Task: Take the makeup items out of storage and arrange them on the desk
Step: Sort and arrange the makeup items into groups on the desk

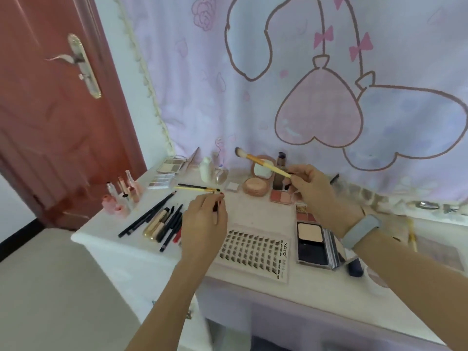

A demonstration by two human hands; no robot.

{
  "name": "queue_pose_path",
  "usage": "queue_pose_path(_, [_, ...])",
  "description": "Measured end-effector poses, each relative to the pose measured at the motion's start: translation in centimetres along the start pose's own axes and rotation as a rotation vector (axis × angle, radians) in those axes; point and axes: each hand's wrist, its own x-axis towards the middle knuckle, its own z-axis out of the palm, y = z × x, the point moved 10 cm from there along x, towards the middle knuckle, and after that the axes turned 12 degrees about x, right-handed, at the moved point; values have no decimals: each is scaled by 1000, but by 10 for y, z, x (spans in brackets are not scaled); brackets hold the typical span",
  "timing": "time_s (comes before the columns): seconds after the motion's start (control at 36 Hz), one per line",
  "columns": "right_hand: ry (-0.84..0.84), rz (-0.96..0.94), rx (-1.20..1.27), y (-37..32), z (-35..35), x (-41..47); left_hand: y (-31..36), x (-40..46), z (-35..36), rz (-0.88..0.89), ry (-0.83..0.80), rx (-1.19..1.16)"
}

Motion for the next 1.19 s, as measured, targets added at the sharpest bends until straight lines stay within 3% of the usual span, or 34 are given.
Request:
queue_pose_path(0.28, [-81, -48, 129, -8, 85, 28, -152, -42, -41, -476, 46, 175])
queue_pose_path(0.36, [-84, -153, 157, -27, 107, 39, -186, -47, -44, -587, 24, 210])
queue_pose_path(0.5, [-162, -469, -126, -65, 156, 56, -228, -43, -40, -643, -64, 291])
queue_pose_path(0.61, [-351, -608, -561, -50, 210, 62, -255, -40, -33, -662, -143, 350])
queue_pose_path(0.69, [-527, -616, -820, -20, 241, 60, -271, -45, -31, -685, -179, 373])
queue_pose_path(0.83, [-770, -515, -1038, 35, 276, 53, -277, -55, -32, -669, -180, 413])
queue_pose_path(1.06, [-838, -344, -1230, 91, 293, 68, -275, -56, -35, -663, -182, 422])
queue_pose_path(1.19, [-824, -384, -1315, 95, 292, 65, -274, -57, -34, -679, -173, 426])
